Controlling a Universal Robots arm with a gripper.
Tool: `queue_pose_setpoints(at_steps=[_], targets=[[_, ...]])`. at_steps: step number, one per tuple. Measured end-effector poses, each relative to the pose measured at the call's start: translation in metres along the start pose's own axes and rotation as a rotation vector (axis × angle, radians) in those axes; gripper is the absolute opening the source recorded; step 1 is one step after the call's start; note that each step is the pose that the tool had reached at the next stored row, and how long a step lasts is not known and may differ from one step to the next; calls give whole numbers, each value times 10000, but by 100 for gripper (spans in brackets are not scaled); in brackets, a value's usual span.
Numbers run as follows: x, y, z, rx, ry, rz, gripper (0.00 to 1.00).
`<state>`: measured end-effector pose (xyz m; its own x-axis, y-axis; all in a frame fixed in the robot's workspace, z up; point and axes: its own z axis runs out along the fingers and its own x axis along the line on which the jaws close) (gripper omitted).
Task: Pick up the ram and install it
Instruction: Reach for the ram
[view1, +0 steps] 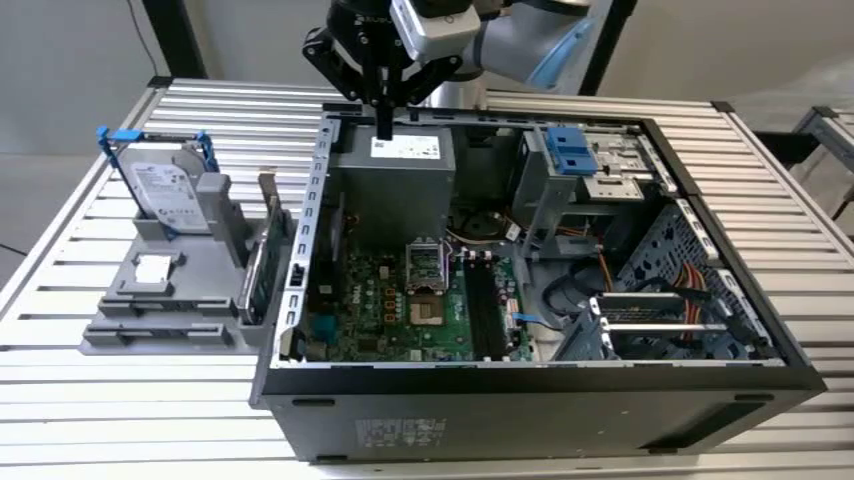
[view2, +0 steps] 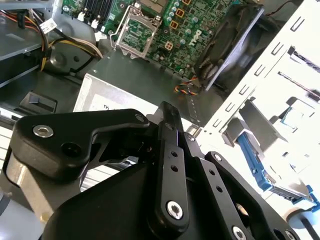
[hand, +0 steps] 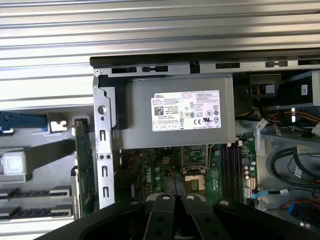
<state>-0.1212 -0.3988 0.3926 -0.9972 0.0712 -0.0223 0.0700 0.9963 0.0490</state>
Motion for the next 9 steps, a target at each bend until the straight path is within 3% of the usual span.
queue_pose_setpoints(at_steps=[5, 9], targets=[[5, 0, 0, -2, -17, 1, 0], [58, -4, -2, -1, -18, 0, 0]])
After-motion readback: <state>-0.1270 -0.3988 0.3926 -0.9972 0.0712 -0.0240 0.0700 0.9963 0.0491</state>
